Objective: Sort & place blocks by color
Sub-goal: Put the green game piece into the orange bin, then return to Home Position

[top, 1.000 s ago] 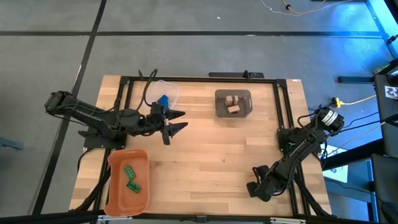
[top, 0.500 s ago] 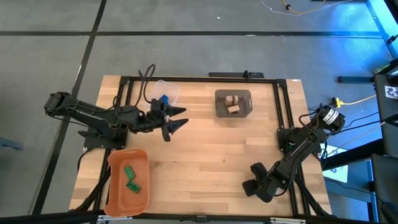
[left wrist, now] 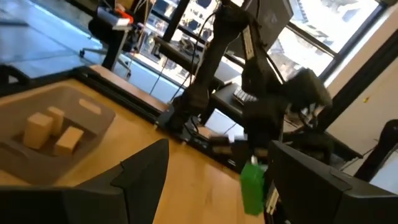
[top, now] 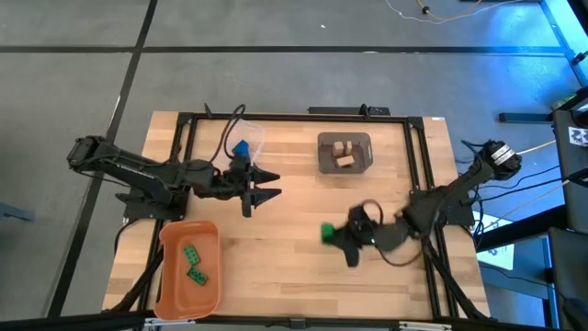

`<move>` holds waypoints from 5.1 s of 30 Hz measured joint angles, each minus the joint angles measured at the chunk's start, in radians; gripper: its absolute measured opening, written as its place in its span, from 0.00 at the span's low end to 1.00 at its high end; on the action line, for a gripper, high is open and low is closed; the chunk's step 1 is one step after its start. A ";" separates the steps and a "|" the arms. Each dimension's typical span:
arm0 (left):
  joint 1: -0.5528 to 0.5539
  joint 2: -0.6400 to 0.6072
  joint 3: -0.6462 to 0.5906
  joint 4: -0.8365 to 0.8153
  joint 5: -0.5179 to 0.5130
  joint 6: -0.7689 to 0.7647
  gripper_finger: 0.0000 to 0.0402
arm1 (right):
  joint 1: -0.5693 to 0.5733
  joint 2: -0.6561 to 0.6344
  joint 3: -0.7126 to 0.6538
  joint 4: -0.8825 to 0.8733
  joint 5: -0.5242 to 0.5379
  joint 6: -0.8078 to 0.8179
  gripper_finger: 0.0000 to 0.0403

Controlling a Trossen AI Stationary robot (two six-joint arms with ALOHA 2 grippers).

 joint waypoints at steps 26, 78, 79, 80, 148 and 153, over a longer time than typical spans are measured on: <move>0.042 0.154 -0.001 0.136 0.139 0.089 0.66 | -0.374 0.042 0.122 0.166 -0.369 -0.438 0.23; 0.283 -0.099 0.002 -0.405 0.354 0.136 0.20 | -0.433 -0.150 0.123 -0.353 -0.420 -0.391 0.77; 0.280 -0.128 0.002 -0.475 0.351 0.124 0.20 | -0.431 -0.170 0.123 -0.424 -0.404 -0.377 0.76; 0.269 -0.154 0.002 -0.540 0.356 0.106 0.20 | -0.427 -0.188 0.123 -0.489 -0.390 -0.365 0.76; -0.052 -0.341 0.466 -0.861 -0.122 0.495 0.05 | -0.392 -0.227 0.122 -0.661 -0.290 -0.240 0.76; 0.011 -0.374 0.287 -0.619 0.011 0.481 0.01 | -0.392 -0.227 0.122 -0.662 -0.290 -0.240 0.76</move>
